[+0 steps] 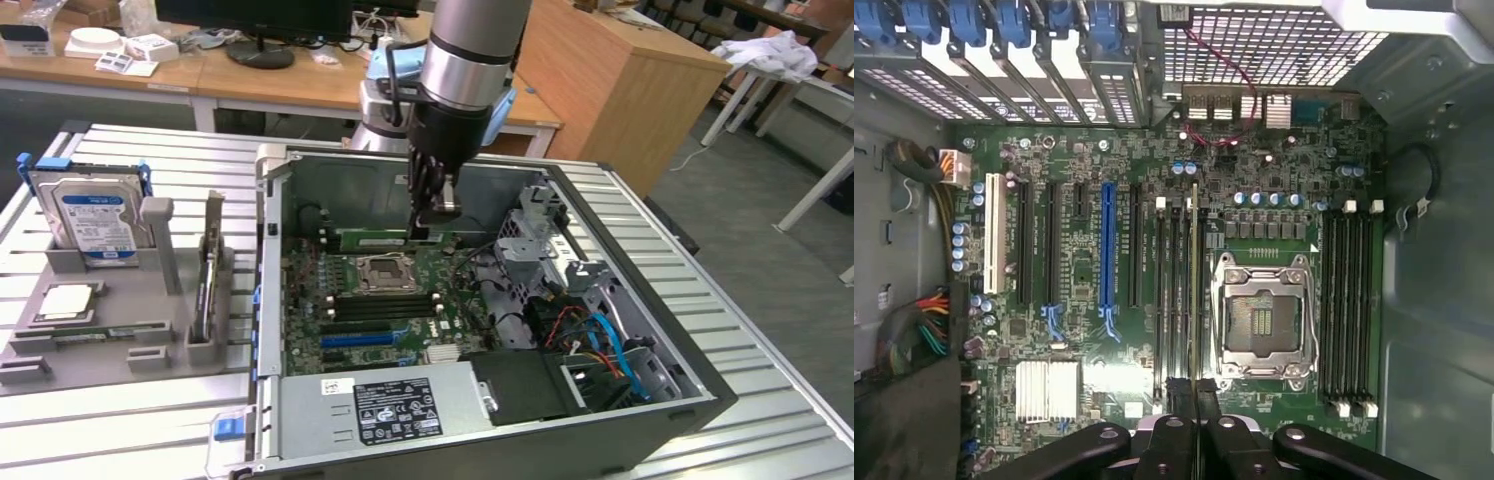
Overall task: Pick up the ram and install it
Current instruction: 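Insert the ram into the slot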
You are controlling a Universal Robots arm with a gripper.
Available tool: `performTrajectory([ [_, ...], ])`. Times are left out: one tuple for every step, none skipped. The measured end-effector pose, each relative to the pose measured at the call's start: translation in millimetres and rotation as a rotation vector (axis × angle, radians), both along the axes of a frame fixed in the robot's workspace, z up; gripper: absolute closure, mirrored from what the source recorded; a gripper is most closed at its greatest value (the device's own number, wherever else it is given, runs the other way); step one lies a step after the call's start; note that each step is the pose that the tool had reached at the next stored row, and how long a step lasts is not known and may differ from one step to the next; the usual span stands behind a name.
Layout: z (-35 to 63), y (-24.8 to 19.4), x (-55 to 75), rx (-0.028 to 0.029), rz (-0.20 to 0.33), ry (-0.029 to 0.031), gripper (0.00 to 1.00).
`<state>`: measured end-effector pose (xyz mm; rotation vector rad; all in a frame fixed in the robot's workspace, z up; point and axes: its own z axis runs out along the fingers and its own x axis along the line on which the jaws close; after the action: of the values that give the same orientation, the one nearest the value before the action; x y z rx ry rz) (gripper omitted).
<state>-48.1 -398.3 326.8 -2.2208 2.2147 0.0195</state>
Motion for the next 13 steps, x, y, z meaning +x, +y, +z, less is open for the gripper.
performTrajectory([
  [-1.1, -0.1, 0.0, -0.0001, 0.000, 0.0000, 0.88],
  [-2.1, -0.2, 0.0, -0.0001, 0.000, 0.0000, 0.88],
  [-3.3, -0.3, 0.0, -0.0001, 0.000, 0.0000, 0.88],
  [-4.4, -0.4, 0.0, 0.0000, 0.000, 0.0001, 0.88],
  [-5.5, -0.6, 0.0, -0.0001, 0.000, 0.0000, 0.88],
  [-6.7, -0.7, 0.0, -0.0001, 0.000, 0.0000, 0.88],
  [-7.8, -0.8, 0.0, -0.0001, 0.000, 0.0000, 0.88],
  [-8.9, -0.9, 0.0, -0.0001, 0.000, 0.0000, 0.88],
  [-10.1, -1.0, 0.0, 0.0000, 0.000, 0.0000, 0.88],
  [-11.2, -1.1, 0.0, 0.0000, 0.000, 0.0000, 0.88],
  [-12.2, -1.2, 0.0, 0.0000, 0.000, 0.0000, 0.88],
  [-13.2, -1.3, 0.0, -0.0001, 0.000, 0.0000, 0.88],
  [-14.1, -1.4, 0.0, 0.0000, 0.000, 0.0000, 0.88],
])
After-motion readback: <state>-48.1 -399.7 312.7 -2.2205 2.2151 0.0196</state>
